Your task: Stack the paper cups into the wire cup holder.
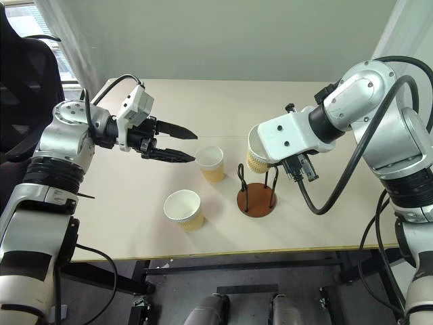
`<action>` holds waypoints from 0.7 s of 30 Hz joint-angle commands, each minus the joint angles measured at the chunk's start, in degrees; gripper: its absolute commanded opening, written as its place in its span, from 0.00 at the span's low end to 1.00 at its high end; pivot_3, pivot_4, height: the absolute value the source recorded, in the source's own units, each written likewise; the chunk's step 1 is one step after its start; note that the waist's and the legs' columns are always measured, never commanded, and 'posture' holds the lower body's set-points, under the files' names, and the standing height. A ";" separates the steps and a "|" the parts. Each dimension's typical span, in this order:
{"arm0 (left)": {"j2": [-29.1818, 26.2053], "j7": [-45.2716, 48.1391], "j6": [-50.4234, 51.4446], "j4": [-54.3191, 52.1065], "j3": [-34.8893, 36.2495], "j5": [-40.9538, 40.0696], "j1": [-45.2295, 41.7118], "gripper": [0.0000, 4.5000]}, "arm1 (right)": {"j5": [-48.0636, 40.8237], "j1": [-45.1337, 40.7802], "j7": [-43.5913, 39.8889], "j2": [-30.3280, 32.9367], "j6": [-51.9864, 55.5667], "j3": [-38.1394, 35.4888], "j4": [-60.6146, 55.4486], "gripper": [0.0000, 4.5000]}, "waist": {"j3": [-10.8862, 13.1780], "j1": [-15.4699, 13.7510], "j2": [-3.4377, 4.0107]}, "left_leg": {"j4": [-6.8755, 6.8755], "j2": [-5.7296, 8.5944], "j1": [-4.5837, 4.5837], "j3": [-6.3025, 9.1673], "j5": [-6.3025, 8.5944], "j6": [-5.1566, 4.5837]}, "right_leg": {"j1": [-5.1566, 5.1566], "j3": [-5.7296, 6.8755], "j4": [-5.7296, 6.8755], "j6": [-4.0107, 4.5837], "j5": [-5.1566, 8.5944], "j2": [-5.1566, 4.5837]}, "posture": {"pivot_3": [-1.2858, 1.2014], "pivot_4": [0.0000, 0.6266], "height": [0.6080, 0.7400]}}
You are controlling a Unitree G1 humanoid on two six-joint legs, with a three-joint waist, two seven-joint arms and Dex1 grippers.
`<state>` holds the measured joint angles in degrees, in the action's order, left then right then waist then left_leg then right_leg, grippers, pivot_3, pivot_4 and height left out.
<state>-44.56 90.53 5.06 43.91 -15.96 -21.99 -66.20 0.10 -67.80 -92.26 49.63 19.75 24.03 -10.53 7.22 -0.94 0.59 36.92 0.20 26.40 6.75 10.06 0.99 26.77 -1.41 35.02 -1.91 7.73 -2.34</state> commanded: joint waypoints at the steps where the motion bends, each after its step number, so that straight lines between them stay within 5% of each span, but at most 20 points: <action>1: -0.35 1.97 -1.14 0.22 0.90 0.15 -2.35 0.73 | -1.69 0.38 -0.24 0.57 1.50 0.80 -3.07 0.00 | 0.00 0.00 0.00 | 0.00 0.00 0.00 0.00 0.00 0.00 | 0.00 0.00 0.01 0.00 0.00 0.00 | 0.52 0.24 1.00; 21: -0.84 1.97 -1.01 -0.14 1.25 0.20 -1.78 0.73 | 1.05 0.63 -0.24 -0.35 -3.25 2.67 0.17 0.00 | 0.00 0.04 0.00 | 0.03 -0.01 -0.01 -0.02 0.00 0.00 | 0.00 0.00 0.02 0.02 -0.01 0.00 | 0.52 0.24 1.00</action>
<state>-44.38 90.55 4.78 44.48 -15.95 -21.84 -66.62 1.31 -66.01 -92.27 48.55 16.93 26.63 -9.19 7.22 -0.90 0.58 36.94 0.19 26.39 6.72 10.06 0.98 26.77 -1.41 35.04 -1.89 7.72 -2.34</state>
